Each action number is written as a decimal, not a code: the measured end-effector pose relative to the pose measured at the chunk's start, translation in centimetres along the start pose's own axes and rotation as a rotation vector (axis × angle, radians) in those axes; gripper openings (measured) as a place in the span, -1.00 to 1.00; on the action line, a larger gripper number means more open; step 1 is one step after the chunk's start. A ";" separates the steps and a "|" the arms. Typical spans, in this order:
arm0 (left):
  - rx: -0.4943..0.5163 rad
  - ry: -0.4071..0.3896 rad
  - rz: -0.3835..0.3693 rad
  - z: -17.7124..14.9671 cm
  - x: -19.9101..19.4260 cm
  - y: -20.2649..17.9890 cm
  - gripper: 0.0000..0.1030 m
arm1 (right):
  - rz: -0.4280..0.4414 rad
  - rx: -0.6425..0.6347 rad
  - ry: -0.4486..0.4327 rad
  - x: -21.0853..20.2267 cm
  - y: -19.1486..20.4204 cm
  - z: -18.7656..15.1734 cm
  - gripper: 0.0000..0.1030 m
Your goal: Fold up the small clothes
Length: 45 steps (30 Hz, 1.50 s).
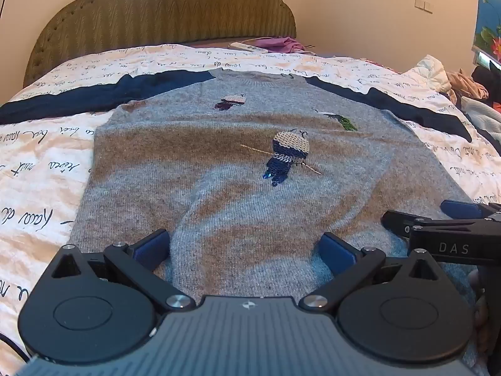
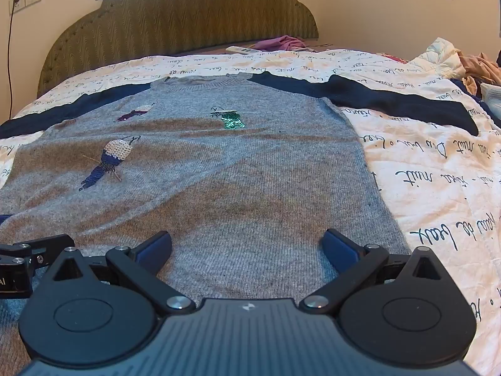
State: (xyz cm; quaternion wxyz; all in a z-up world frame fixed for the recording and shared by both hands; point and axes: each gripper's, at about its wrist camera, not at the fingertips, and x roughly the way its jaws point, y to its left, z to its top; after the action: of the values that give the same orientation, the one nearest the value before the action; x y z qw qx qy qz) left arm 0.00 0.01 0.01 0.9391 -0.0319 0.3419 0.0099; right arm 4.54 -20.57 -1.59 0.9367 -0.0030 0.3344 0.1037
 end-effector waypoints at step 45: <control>0.007 -0.004 0.002 -0.1 -0.1 0.0 1.00 | 0.000 -0.001 0.002 0.0 0.1 0.0 1.00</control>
State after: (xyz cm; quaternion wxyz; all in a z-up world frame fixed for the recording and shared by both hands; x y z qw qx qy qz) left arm -0.19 -0.01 0.00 0.9399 -0.0281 0.3402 0.0098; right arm 4.49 -20.49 -1.57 0.9364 -0.0036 0.3352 0.1040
